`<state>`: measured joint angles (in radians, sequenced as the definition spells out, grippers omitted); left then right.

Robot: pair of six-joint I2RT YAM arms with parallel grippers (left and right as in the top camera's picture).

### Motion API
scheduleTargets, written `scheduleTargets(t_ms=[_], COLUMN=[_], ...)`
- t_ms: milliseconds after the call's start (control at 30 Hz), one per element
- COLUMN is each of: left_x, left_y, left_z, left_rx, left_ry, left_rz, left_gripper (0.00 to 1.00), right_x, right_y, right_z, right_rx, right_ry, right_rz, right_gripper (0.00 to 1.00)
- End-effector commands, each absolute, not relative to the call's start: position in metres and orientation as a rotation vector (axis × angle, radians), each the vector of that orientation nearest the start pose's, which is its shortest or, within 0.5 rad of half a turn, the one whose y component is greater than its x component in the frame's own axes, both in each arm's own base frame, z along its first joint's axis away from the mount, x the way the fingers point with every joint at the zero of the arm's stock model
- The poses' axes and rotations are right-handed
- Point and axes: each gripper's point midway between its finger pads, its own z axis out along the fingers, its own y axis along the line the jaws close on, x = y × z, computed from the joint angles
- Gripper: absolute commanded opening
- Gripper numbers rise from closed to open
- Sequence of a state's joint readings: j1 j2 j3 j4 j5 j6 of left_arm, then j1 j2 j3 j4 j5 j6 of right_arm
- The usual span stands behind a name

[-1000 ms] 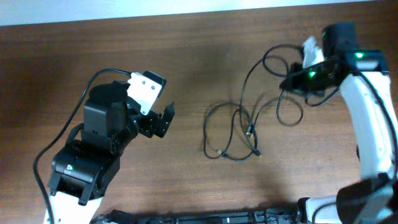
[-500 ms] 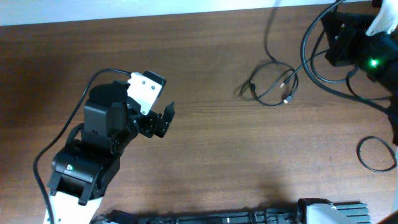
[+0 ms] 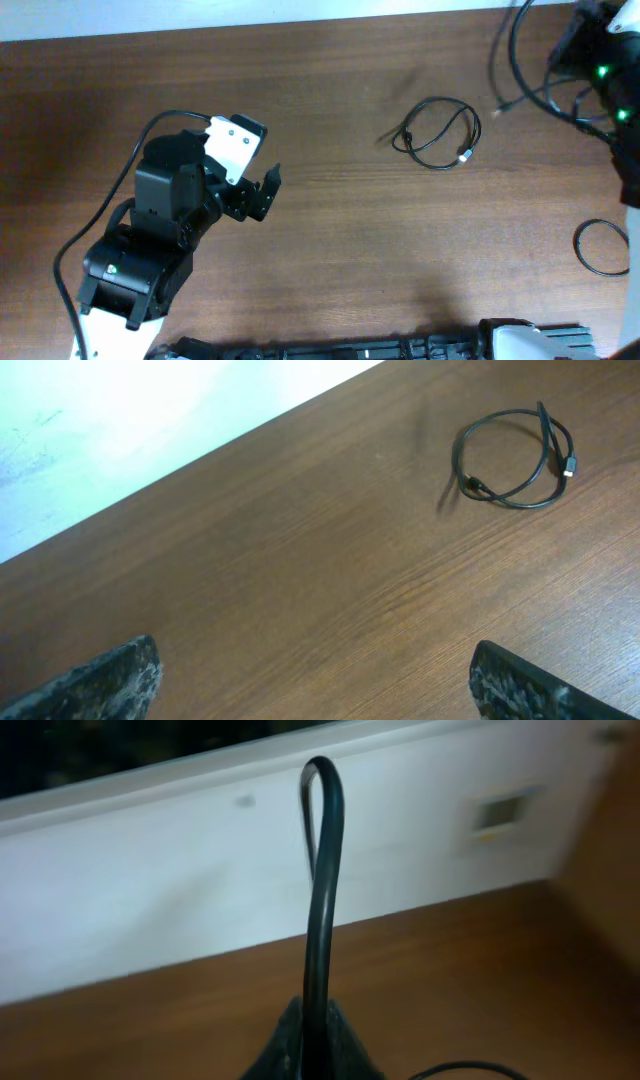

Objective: Untangle cables

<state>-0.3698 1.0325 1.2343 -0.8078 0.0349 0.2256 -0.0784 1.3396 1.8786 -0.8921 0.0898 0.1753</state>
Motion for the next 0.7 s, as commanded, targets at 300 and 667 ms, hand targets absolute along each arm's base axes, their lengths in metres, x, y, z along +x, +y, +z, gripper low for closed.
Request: scheduleTargets(t_ms=[300,667], left_x=[0.292,0.291], left_y=[-0.119,-0.119], left_z=[0.31,0.31], left_rx=[0.671,0.671], left_ry=[2.066,2.066], left_rz=[-0.12,-0.12], left_gripper=[0.99,0.99], right_x=[0.389,0.385], right_y=[-0.193,-0.299], right_z=[0.381,0.188], right_rx=[0.807,1.187], right_ry=[1.977,2.354], right_rz=[-0.613,-0.134], right_gripper=[0.04,0.04])
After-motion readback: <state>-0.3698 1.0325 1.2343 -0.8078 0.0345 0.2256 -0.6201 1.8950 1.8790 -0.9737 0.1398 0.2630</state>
